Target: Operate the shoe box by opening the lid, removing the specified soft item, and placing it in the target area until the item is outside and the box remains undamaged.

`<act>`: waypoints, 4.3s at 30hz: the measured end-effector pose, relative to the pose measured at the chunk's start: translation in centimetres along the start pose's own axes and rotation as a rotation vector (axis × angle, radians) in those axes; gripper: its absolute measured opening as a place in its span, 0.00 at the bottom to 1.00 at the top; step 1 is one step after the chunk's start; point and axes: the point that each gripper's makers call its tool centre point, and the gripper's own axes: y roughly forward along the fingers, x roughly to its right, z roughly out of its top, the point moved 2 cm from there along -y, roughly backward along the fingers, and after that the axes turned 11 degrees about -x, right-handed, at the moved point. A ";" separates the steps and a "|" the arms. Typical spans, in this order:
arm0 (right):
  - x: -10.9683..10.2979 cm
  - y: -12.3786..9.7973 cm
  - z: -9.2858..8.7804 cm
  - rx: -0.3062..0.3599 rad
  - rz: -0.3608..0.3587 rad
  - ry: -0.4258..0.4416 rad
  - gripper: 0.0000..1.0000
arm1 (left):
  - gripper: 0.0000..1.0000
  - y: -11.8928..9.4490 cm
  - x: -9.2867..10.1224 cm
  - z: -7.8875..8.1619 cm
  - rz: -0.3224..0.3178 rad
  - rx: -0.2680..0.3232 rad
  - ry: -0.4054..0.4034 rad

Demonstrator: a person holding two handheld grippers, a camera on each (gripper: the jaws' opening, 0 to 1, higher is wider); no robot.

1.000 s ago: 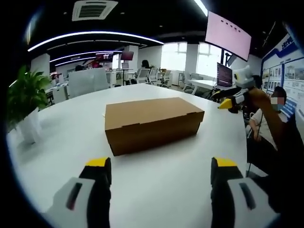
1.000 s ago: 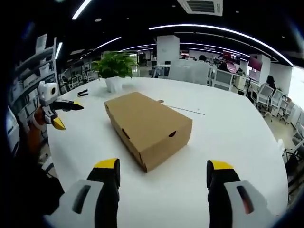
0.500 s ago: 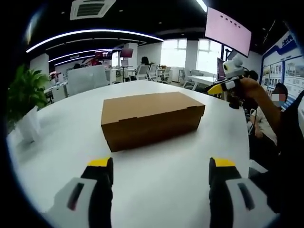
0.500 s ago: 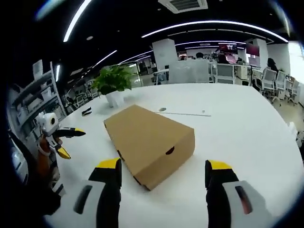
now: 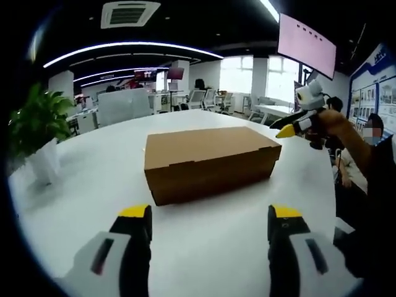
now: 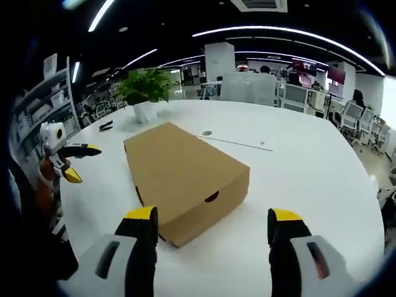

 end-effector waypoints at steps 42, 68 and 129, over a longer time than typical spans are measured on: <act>-0.4 1.7 0.8 0.017 0.239 0.248 0.68 | 0.68 0.0 2.4 -1.9 -0.054 -0.050 0.106; 0.1 2.8 1.3 0.013 0.344 0.481 0.64 | 0.76 -0.9 2.1 -1.6 -0.077 0.027 0.028; 0.6 6.0 -0.2 -0.025 0.534 0.772 0.41 | 0.76 -1.0 2.3 -1.6 -0.075 0.028 0.046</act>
